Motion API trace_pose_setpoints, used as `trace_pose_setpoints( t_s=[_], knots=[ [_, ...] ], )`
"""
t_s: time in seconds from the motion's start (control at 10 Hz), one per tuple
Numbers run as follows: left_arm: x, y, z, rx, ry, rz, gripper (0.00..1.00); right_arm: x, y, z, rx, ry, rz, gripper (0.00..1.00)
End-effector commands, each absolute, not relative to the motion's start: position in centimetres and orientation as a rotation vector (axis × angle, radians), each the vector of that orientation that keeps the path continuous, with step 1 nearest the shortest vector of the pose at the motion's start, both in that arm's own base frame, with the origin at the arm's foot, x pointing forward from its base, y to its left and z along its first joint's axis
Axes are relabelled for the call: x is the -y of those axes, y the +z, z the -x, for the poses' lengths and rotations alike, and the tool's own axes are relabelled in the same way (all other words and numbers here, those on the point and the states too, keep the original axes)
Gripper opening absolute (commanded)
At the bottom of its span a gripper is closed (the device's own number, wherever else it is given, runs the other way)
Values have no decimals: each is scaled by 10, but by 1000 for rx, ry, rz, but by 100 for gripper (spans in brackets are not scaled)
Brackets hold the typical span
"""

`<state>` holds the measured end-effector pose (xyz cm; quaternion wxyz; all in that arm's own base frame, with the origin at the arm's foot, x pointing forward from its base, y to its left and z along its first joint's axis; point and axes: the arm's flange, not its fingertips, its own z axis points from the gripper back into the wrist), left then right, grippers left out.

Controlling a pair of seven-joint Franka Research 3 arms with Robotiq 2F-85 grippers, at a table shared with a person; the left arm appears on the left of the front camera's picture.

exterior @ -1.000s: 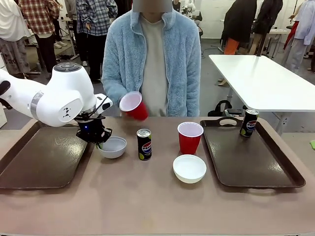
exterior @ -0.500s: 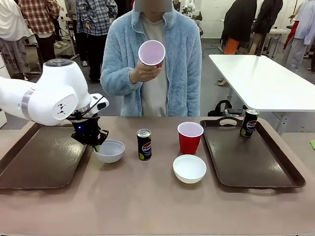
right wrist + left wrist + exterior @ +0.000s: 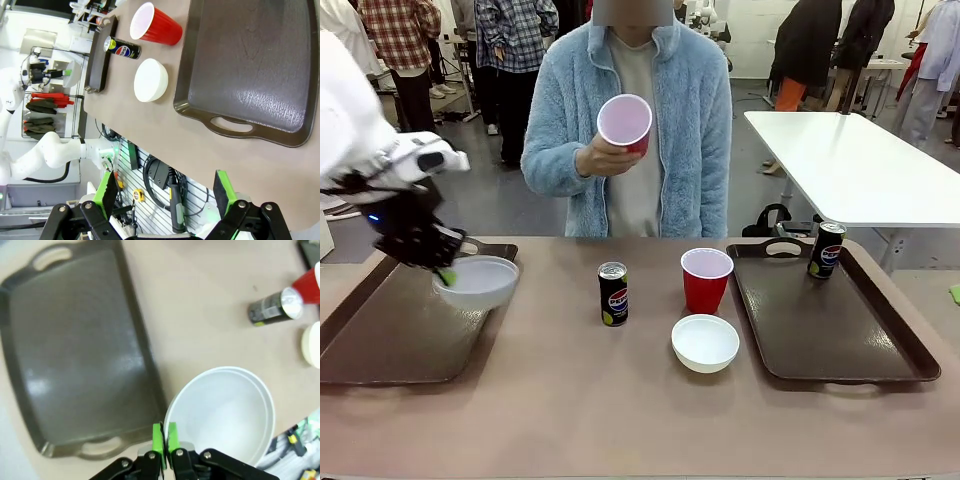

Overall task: Prepare tableware on both trays.
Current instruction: Pick up a Picnic Bowl from the table and place it on a Handle tray.

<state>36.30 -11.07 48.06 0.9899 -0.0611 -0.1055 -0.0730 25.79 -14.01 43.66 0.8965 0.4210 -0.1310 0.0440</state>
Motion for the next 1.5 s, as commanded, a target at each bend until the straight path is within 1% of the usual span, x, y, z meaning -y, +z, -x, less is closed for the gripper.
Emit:
trace_pose_setpoints(
  t_s=[0.0, 0.1, 0.3, 0.4, 0.5, 0.6, 0.7, 1.1, 1.4],
  knots=[
    [73, 477, -383, 226, -134, 80, 0, 141, 436, -260, 290, 105, -898, 100],
    [53, 476, -403, 214, -105, 85, 0, 141, 436, -260, 290, 105, -898, 100],
    [32, 474, -425, 203, -52, 74, 0, 141, 436, -260, 290, 105, -898, 100],
    [31, 467, -420, 124, -130, -3, 0, 141, 436, -260, 290, 105, -898, 100],
    [26, 465, -384, 37, -314, -60, 0, 141, 436, -260, 290, 105, -898, 100],
    [19, 472, -357, 62, -420, -57, 0, 141, 436, -260, 290, 105, -898, 100],
    [14, 478, -351, 103, -403, -49, 0, 141, 436, -260, 290, 105, -898, 100],
    [14, 470, -366, 81, -351, -38, 0, 141, 436, -260, 290, 105, -898, 100],
    [18, 463, -373, 111, -303, -29, 0, 141, 436, -260, 290, 105, -898, 100]
  ],
)
